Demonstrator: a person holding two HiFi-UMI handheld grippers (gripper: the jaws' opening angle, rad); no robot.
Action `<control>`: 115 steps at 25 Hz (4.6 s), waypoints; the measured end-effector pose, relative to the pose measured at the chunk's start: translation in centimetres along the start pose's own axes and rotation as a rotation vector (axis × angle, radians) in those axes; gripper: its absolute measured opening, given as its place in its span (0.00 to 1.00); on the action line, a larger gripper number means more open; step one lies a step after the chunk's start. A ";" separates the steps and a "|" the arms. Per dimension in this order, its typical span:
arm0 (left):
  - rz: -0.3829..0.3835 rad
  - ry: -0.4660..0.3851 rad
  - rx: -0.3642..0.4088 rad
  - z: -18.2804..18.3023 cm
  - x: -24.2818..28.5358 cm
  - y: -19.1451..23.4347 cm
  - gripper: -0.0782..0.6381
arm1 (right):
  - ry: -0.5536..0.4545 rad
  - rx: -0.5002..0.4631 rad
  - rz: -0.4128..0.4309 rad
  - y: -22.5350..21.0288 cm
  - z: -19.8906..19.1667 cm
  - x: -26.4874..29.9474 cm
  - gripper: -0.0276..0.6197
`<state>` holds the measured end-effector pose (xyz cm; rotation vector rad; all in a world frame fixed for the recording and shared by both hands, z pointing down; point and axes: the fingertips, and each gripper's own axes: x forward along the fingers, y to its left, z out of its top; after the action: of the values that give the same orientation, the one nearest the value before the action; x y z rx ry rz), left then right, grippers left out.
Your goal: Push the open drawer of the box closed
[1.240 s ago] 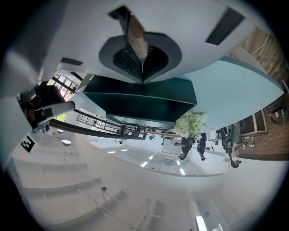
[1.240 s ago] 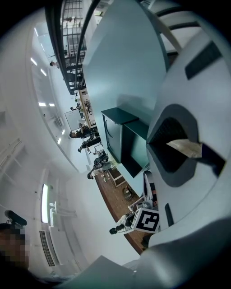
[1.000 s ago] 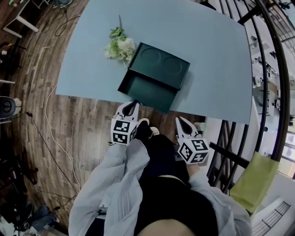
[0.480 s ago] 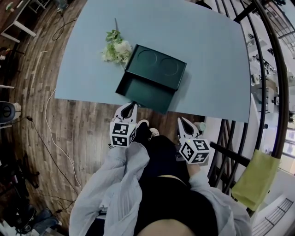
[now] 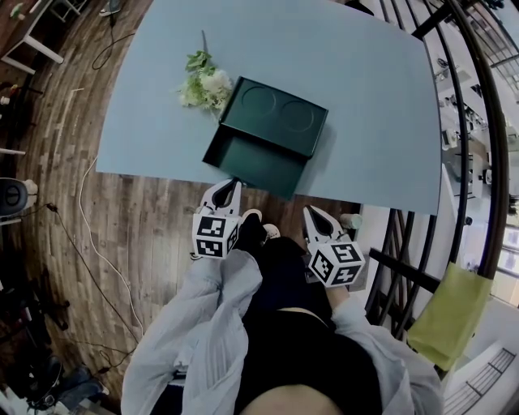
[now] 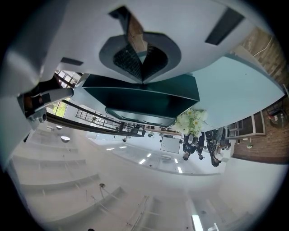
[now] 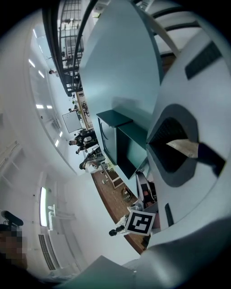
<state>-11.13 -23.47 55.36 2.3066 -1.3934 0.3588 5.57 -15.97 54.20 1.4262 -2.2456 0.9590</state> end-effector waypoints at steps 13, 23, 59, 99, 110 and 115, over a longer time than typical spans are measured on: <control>-0.012 -0.010 0.002 0.5 0.0 -0.3 0.13 | 0.043 -0.009 0.075 2.7 -1.2 4.2 0.05; -0.037 -0.017 0.010 0.7 0.4 -0.8 0.13 | 0.009 0.011 0.039 1.5 -0.3 4.1 0.05; -0.097 -0.010 0.022 3.7 5.4 -0.2 0.13 | -0.033 0.043 -0.046 -1.7 3.3 6.8 0.05; -0.130 -0.029 0.037 5.8 9.5 -0.3 0.13 | -0.048 0.069 -0.140 -4.2 3.6 5.2 0.05; -0.087 0.033 -0.050 3.6 6.3 0.3 0.13 | -0.099 0.070 -0.123 -3.4 3.6 3.4 0.05; -0.061 0.011 -0.062 3.1 3.9 -0.6 0.13 | -0.140 0.060 -0.096 -2.9 3.9 2.1 0.05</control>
<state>-8.82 -27.75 54.14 2.2879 -1.3074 0.3045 7.59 -20.81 53.67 1.6584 -2.2390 0.9294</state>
